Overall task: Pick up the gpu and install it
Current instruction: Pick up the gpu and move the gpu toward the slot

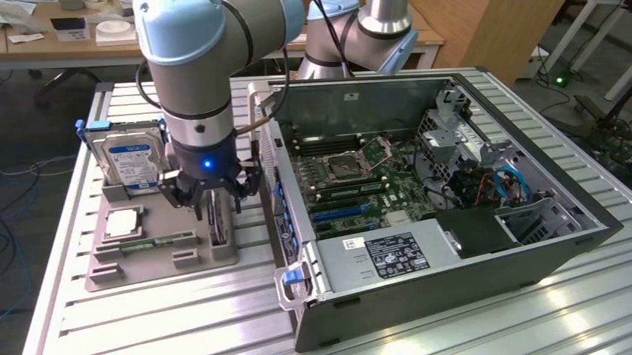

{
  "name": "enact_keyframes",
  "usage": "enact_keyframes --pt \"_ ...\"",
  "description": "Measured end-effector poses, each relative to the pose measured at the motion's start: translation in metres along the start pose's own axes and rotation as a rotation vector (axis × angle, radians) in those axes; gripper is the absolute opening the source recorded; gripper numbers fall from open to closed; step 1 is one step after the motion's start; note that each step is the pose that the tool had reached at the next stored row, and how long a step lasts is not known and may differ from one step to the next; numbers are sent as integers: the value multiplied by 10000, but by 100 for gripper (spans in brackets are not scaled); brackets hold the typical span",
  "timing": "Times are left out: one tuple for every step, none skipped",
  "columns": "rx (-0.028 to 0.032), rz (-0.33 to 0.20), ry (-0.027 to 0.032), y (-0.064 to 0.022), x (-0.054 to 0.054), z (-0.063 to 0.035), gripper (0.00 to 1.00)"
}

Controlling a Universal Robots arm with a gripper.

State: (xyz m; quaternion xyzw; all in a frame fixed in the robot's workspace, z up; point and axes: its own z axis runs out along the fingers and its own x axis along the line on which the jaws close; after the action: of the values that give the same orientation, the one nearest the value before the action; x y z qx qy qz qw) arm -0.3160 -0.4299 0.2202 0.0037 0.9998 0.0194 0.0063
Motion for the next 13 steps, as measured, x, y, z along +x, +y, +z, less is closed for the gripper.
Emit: enact_keyframes --pt "5 0 2 8 0 5 65" --pt "5 -1 1 24 0 10 65" --pt "6 0 0 39 1 14 65" --pt "7 0 0 55 1 17 65" --pt "5 0 -1 62 1 20 65" --pt "5 0 -3 67 4 23 65" --pt "5 0 -2 71 7 25 65" --pt "5 0 -2 75 8 28 65" --pt "6 0 0 80 11 31 65" --pt "7 0 1 90 12 33 65" --pt "6 -1 0 102 12 36 65" --pt "5 -1 -1 114 13 39 65" --pt "6 -1 -1 128 15 42 65"
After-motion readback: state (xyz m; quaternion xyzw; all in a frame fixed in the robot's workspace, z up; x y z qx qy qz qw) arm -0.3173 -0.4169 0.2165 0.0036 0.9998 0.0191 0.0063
